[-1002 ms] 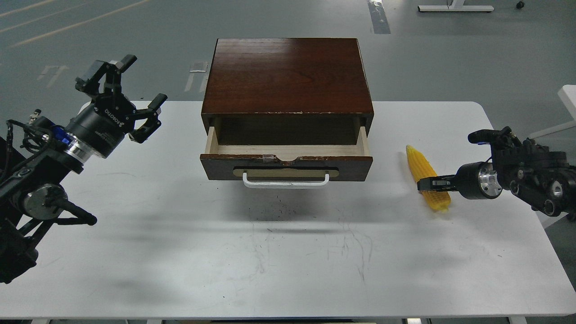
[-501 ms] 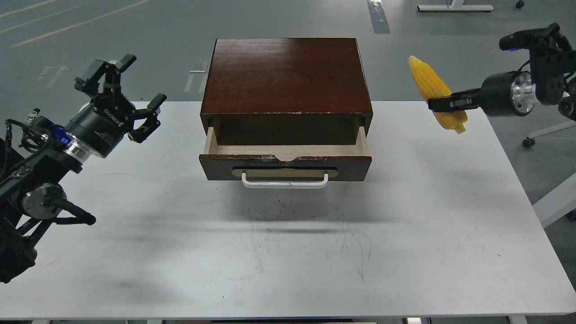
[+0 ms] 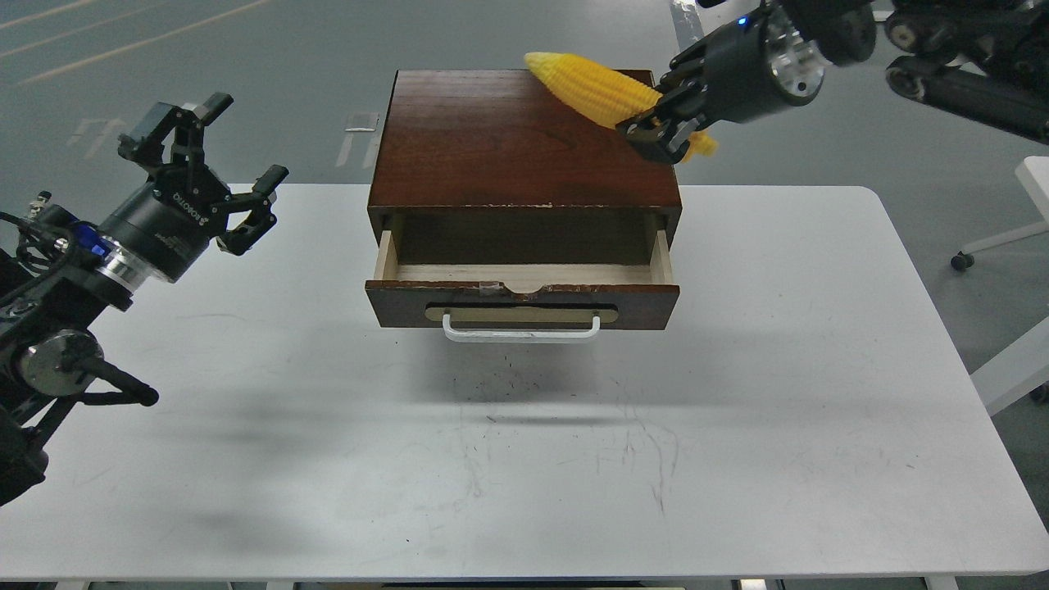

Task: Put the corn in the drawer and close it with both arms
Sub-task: 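Lift the corn with the right gripper and carry it over the open drawer, then lower the corn into the drawer and open the right gripper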

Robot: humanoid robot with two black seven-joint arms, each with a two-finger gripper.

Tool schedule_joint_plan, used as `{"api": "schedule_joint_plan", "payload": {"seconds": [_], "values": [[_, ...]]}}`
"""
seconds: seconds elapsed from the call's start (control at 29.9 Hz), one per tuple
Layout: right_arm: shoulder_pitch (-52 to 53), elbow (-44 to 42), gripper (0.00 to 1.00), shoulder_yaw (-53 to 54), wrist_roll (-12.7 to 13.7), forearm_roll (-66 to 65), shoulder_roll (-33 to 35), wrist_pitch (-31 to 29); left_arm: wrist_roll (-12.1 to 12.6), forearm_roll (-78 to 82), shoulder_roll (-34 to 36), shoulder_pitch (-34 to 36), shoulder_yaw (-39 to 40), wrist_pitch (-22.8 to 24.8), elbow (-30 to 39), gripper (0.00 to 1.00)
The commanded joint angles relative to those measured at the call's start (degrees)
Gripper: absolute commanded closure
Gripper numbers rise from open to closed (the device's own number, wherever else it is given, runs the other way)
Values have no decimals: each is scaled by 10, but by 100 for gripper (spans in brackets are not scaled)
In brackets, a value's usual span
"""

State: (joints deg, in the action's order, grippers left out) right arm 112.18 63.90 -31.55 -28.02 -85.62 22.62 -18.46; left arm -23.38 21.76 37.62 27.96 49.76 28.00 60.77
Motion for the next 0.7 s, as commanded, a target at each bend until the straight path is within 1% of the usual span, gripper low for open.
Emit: {"api": "schedule_joint_plan", "payload": {"seconds": [0.0,0.1,0.23,0.37,0.47,0.67], "values": [[17,4,92,-19,0,-20,-50,24,0,-1,10,-1,0,0,7,1],[21,17,92,-25,0,-38,-75,43,-1,-1,15,-1,0,0,7,1],[20,27,94,-48,0,-66,-88,74,-1,-2,17,-1,0,0,7,1],[4,21,95,-97,0,-78,-112,143,-1,-2,18,-1,0,0,7,1],[-12,11,95,-102,0,-78,-122,160,-1,-2,19,-1,0,0,7,1],[-50,-8,95,-103,0,-78,-137,169,-1,-2,20,-2,0,0,8,1]]}}
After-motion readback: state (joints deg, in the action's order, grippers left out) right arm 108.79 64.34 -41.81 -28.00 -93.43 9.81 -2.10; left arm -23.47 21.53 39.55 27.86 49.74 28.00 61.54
